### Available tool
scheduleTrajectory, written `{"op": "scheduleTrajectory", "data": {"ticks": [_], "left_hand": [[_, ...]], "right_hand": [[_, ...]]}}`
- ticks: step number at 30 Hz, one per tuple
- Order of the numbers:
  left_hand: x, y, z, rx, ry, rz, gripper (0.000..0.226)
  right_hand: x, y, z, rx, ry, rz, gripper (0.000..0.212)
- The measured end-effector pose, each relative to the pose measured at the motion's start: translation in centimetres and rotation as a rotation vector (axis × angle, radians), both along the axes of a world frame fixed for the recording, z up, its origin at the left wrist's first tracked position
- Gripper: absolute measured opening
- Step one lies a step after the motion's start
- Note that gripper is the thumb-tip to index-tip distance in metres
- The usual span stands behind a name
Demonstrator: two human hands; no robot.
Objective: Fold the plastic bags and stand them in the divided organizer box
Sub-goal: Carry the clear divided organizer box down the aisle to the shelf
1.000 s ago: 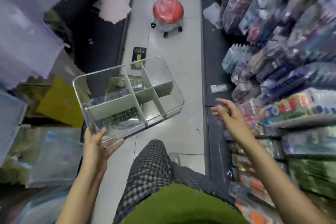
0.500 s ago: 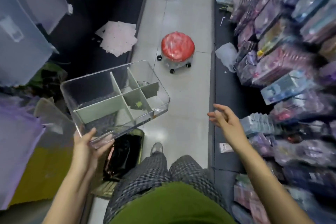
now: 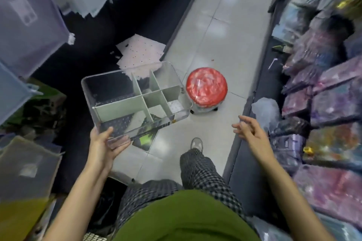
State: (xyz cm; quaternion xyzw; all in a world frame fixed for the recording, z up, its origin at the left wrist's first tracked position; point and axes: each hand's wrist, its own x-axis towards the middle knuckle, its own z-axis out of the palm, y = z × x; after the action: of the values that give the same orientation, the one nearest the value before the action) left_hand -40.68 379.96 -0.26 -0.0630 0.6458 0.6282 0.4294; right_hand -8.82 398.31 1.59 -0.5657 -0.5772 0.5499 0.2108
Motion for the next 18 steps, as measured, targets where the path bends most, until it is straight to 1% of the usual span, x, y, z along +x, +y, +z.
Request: {"op": "scheduleTrajectory", "data": {"ticks": [4, 6, 9, 13, 18], "left_hand": [[0.6, 6.6, 0.1, -0.003, -0.04, 0.169, 0.048], [0.6, 9.0, 0.3, -0.007, -0.063, 0.256, 0.05], [-0.4, 11.9, 0.2, 0.002, -0.075, 0.386, 0.052], [-3.2, 15.2, -1.0, -0.01, -0.089, 0.52, 0.059], [-8.5, 19.3, -2.1, -0.003, -0.149, 0.625, 0.062]], "right_hand": [[-4.2, 13.0, 1.1, 0.03, -0.046, 0.201, 0.022], [-7.2, 18.6, 1.8, 0.049, -0.083, 0.303, 0.024], [-12.7, 25.5, 2.4, 0.077, -0.06, 0.422, 0.019], [-20.1, 32.2, 2.5, 0.107, -0.058, 0.531, 0.022], [-28.3, 36.7, 3.2, 0.105, -0.05, 0.606, 0.021]]}}
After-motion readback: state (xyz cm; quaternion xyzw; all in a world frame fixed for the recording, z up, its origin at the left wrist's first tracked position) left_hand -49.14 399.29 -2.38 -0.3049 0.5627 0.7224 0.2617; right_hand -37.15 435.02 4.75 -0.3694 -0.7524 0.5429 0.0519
